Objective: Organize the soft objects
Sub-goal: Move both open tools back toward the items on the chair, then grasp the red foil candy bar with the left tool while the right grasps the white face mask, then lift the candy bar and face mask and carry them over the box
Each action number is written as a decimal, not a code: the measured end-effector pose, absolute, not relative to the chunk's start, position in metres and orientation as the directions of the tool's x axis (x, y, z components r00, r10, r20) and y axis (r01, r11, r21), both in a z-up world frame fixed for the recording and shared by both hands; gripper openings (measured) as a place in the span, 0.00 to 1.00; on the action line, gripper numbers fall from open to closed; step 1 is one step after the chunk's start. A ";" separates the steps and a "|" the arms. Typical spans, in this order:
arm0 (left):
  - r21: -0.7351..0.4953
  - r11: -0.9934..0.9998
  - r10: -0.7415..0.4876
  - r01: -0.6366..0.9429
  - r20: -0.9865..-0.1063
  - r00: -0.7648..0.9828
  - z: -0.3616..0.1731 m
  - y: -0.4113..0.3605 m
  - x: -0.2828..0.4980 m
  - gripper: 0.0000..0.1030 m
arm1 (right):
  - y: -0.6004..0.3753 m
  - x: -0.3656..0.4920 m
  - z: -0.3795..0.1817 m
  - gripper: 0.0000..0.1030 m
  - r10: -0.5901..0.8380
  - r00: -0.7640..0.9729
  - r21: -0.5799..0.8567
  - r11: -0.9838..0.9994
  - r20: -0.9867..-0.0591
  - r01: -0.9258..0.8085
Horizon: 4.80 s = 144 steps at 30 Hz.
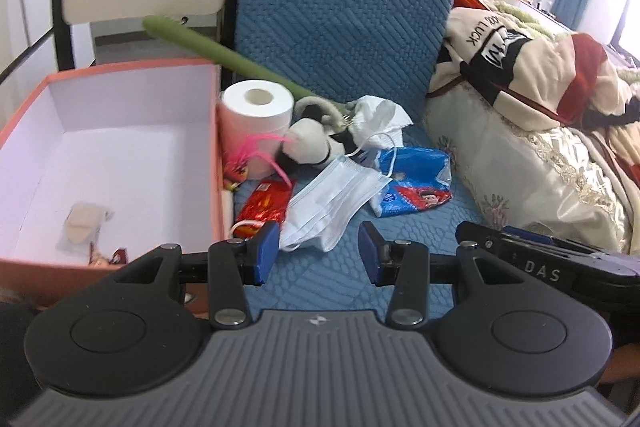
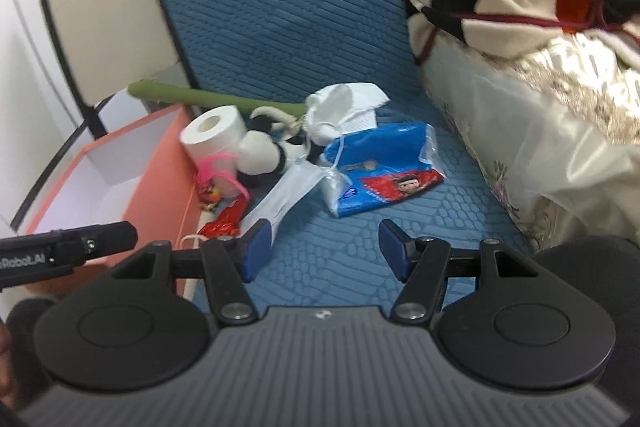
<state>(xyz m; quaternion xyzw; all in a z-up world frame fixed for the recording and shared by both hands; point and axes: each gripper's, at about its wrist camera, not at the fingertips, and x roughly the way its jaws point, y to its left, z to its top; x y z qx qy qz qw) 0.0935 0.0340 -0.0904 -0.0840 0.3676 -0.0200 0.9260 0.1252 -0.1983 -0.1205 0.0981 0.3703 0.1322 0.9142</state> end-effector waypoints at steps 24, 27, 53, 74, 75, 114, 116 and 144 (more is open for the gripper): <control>0.051 0.996 0.090 -0.077 -0.722 0.687 -0.167 -0.030 0.183 0.41 | -0.227 0.217 -0.182 0.56 0.500 0.593 0.553 0.826 -0.631 -0.108; 0.099 0.989 0.147 -0.108 -0.713 0.686 -0.178 -0.029 0.192 0.41 | -0.218 0.228 -0.190 0.53 0.525 0.559 0.566 0.816 -0.642 -0.118; 0.416 0.905 0.390 -0.092 -0.720 0.574 -0.243 -0.014 0.234 0.42 | -0.166 0.281 -0.257 0.26 0.734 0.270 0.755 0.654 -0.623 -0.037; 0.334 0.938 0.319 -0.090 -0.737 0.596 -0.236 -0.004 0.229 0.37 | -0.176 0.278 -0.241 0.05 0.693 0.330 0.729 0.685 -0.640 -0.024; 0.311 0.945 0.306 -0.098 -0.742 0.596 -0.233 -0.002 0.228 0.37 | -0.178 0.278 -0.240 0.05 0.693 0.336 0.731 0.683 -0.638 -0.020; -0.164 0.984 -0.073 -0.067 -0.720 0.690 -0.145 -0.002 0.161 0.37 | -0.206 0.194 -0.161 0.05 0.439 0.514 0.438 0.889 -0.737 -0.133; -0.169 0.984 -0.085 -0.057 -0.723 0.686 -0.146 -0.003 0.161 0.37 | -0.207 0.185 -0.161 0.05 0.426 0.514 0.426 0.896 -0.745 -0.125; -0.271 0.963 -0.189 0.003 -0.665 0.723 -0.076 0.026 0.166 0.37 | -0.176 0.168 -0.069 0.05 0.413 0.612 0.356 0.908 -0.674 -0.221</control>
